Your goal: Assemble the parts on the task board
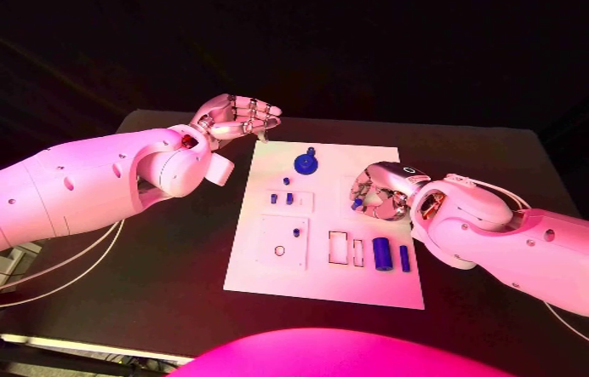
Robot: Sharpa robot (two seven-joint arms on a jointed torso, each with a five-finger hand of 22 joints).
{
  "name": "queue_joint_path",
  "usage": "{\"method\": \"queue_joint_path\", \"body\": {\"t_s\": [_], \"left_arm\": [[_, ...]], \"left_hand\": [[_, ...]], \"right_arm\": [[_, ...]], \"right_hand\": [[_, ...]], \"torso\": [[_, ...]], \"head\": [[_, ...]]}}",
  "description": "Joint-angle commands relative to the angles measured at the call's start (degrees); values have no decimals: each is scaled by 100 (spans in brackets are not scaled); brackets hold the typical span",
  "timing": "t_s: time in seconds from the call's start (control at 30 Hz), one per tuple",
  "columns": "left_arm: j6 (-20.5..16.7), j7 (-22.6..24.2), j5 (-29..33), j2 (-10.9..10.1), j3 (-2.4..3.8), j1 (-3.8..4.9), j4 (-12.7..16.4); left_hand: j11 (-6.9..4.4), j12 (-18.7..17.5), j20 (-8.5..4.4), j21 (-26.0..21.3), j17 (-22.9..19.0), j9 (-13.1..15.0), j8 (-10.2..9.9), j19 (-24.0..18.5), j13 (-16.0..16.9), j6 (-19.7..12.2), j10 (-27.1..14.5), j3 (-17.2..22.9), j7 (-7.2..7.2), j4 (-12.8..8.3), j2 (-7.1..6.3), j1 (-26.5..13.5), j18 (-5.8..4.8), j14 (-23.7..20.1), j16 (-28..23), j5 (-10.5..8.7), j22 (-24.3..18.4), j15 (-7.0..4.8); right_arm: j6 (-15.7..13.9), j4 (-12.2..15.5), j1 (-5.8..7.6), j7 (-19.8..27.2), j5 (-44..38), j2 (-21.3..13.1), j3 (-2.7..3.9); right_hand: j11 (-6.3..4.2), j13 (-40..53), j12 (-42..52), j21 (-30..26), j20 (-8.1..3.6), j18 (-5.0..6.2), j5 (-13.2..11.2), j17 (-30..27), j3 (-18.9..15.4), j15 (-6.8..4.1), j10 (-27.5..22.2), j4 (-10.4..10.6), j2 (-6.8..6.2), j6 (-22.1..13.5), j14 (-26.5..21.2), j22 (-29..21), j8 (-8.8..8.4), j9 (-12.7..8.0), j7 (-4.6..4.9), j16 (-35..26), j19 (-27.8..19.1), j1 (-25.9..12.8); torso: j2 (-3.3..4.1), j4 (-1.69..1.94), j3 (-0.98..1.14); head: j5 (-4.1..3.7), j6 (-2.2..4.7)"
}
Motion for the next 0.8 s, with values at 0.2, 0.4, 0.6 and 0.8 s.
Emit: {"method": "queue_joint_path", "body": {"t_s": [0.2, 0.4, 0.6, 0.8], "left_arm": [[96, 25, -33, 11, 4, 3, 7], [100, 19, -33, 14, 4, 3, 4], [102, 20, -33, 17, 4, 3, -4], [99, 24, -30, 24, 4, 3, -18]], "left_hand": [[9, 29, 19, -38, -5, -9, -5, -35, -8, -43, -34, -46, 3, 4, 2, -33, 71, -38, -21, 17, -9, -5], [9, 29, 19, -38, -5, -9, -5, -35, -8, -43, -34, -46, 3, 4, 2, -33, 71, -38, -21, 17, -9, -5], [9, 29, 19, -38, -5, -9, -5, -35, -8, -43, -34, -46, 3, 4, 2, -33, 71, -38, -21, 17, -9, -5], [9, 29, 19, -38, -5, -9, -5, -35, -8, -43, -34, -46, 3, 4, 2, -33, 71, -38, -21, 17, -9, -5]], "right_arm": [[-268, -10, -26, -69, -177, 56, -10], [-411, -12, -41, -156, -245, 69, -11], [-635, 87, -52, -184, -291, -25, -5], [-820, 422, 20, -170, -214, -234, 58]], "right_hand": [[-178, 79, -48, 216, -90, -88, 0, 25, 621, -130, 488, -262, 76, 264, 121, 908, 272, 197, -74, 48, 92, -138], [-232, 139, -103, 278, -139, -96, 1, 14, 1023, -180, 705, -498, 63, 270, 124, 919, 489, 440, -118, 40, 106, -392], [-235, 161, -145, 310, -145, -102, -5, 19, 1175, -181, 737, -601, 28, 233, 127, 924, 556, 538, -121, 43, 112, -508], [-238, 182, -172, 378, -149, -113, -10, 39, 1283, -184, 769, -684, 5, 215, 134, 939, 608, 613, -122, 53, 131, -598]], "torso": [[0, -4, -1], [-5, 2, -3], [-8, 1, -1], [-15, -3, -7]], "head": [[-22, -4], [-38, -3], [-21, 7], [-8, 12]]}}
